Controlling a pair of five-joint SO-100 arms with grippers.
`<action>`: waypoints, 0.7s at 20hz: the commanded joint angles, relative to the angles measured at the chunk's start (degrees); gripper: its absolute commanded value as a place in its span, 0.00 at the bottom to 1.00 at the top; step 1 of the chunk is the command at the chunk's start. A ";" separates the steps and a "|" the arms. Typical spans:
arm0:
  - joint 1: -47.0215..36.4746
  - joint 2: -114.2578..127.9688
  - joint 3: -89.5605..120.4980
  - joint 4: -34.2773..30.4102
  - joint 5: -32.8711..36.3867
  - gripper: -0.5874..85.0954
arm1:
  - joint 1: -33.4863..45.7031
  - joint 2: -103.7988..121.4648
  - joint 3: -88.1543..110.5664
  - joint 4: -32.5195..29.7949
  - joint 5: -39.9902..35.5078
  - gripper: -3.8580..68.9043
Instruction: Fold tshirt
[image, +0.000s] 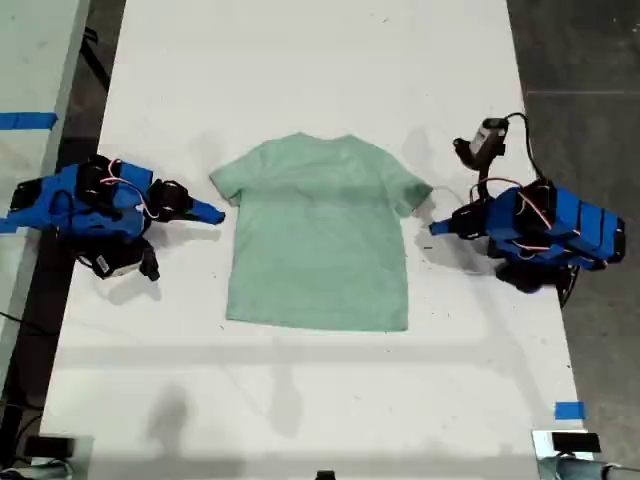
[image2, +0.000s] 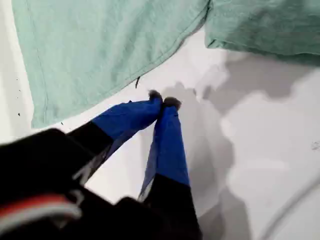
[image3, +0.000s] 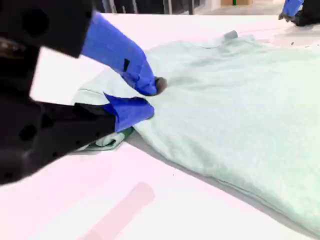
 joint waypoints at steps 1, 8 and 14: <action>-1.76 5.01 -4.31 2.37 -15.21 0.01 | -4.31 -1.93 -8.00 -2.29 39.37 0.04; -2.11 5.01 -3.52 1.32 -14.68 0.01 | -4.83 0.53 -6.33 -0.79 39.55 0.04; -2.46 -20.04 -13.71 -8.79 -11.78 0.01 | -3.60 -20.39 -17.67 -8.70 34.10 0.04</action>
